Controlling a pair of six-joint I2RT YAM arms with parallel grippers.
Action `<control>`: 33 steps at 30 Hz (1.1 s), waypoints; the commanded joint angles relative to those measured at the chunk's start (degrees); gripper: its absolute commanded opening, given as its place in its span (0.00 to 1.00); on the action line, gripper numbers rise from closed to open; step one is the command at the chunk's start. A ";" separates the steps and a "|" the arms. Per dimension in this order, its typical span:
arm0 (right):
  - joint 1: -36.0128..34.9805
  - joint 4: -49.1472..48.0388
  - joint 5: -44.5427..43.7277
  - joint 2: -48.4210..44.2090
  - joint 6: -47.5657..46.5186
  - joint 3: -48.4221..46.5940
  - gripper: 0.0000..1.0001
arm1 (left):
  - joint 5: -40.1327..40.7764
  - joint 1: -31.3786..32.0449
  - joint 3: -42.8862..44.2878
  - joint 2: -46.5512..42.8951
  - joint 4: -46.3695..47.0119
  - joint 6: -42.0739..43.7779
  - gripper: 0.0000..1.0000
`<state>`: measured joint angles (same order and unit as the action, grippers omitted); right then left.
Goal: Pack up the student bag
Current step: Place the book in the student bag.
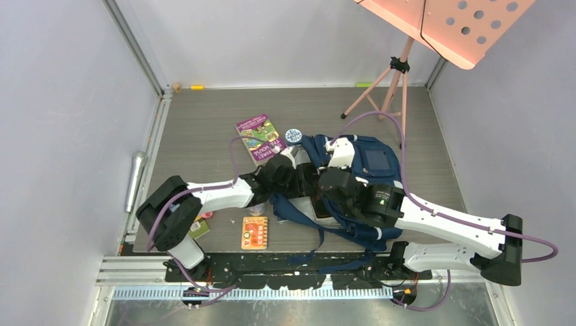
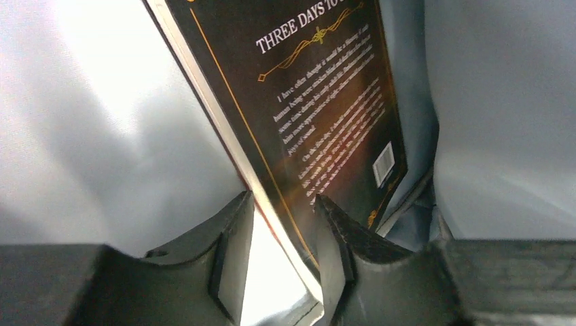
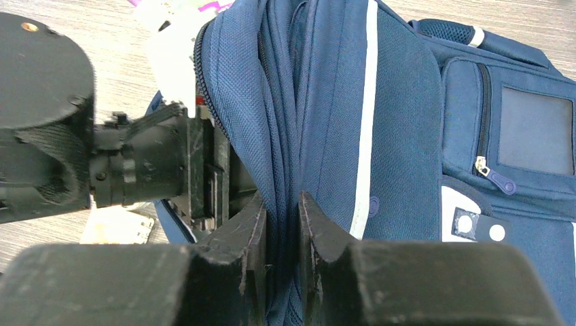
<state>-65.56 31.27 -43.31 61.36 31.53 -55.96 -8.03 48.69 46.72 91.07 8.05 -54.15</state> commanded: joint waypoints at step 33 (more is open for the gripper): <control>-0.36 -1.42 -8.54 -1.92 0.68 -0.86 0.04 | 10.96 5.32 2.76 -16.87 -11.68 20.95 0.78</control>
<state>-65.58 31.35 -47.53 60.71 31.40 -55.96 -1.89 54.33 49.89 83.22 7.53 -42.48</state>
